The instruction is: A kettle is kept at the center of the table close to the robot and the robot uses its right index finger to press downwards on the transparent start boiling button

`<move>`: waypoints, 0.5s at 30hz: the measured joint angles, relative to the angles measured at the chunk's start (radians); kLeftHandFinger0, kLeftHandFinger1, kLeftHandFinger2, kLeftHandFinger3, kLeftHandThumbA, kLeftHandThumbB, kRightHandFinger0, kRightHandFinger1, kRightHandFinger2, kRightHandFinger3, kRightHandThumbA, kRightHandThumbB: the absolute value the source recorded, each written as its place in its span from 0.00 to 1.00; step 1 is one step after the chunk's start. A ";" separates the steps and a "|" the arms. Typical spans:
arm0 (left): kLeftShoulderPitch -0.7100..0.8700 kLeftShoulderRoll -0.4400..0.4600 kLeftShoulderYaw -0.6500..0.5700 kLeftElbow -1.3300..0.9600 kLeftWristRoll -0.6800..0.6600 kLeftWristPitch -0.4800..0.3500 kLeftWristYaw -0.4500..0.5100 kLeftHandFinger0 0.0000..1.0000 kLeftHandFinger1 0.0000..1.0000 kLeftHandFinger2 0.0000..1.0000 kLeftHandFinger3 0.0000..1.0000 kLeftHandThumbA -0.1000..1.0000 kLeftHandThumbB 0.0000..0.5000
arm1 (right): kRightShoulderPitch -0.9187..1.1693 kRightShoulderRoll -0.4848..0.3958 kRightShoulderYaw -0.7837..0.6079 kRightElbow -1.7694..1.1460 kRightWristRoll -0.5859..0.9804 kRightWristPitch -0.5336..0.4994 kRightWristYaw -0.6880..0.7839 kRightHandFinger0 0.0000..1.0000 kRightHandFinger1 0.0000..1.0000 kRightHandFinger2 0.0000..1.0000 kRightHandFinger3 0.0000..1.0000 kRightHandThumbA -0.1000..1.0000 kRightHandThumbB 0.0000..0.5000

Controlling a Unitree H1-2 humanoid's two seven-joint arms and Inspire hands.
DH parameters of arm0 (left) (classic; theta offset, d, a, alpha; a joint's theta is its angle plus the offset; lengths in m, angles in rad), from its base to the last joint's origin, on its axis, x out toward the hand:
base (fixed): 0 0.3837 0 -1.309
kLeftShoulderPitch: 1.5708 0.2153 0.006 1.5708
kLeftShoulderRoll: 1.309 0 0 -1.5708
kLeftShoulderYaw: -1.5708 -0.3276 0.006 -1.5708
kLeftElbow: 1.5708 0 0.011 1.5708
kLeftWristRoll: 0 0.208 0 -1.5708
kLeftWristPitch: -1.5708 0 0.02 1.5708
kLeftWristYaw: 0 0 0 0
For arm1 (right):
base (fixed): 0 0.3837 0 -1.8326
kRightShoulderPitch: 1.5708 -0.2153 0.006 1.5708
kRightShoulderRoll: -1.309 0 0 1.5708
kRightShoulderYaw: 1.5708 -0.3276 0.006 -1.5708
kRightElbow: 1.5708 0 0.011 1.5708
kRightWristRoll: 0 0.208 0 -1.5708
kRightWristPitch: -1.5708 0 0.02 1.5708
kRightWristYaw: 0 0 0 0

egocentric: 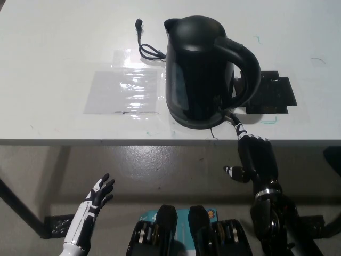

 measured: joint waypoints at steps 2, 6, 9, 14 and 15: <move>0.001 0.000 0.000 0.000 0.000 0.000 0.000 1.00 1.00 1.00 1.00 1.00 0.46 | -0.002 0.001 0.000 0.009 0.001 0.000 0.000 0.00 0.00 0.01 1.00 1.00 0.28; 0.003 0.000 0.000 0.000 0.000 0.000 0.000 1.00 1.00 1.00 1.00 1.00 0.47 | -0.007 0.003 0.000 0.034 0.007 -0.001 -0.010 0.00 0.00 0.00 1.00 1.00 0.27; 0.002 0.001 0.000 -0.001 0.000 0.000 0.000 1.00 1.00 1.00 1.00 1.00 0.46 | -0.011 0.003 0.001 0.050 0.009 -0.002 -0.020 0.00 0.00 0.00 1.00 1.00 0.27; 0.002 0.001 0.001 -0.004 0.000 0.000 0.000 1.00 1.00 1.00 1.00 1.00 0.43 | -0.015 0.003 0.003 0.055 0.014 -0.004 -0.031 0.00 0.00 0.00 1.00 1.00 0.27; 0.002 0.001 0.001 -0.004 -0.001 0.000 0.000 1.00 1.00 1.00 1.00 1.00 0.42 | -0.014 0.003 0.004 0.052 0.015 -0.004 -0.031 0.00 0.00 0.00 1.00 1.00 0.27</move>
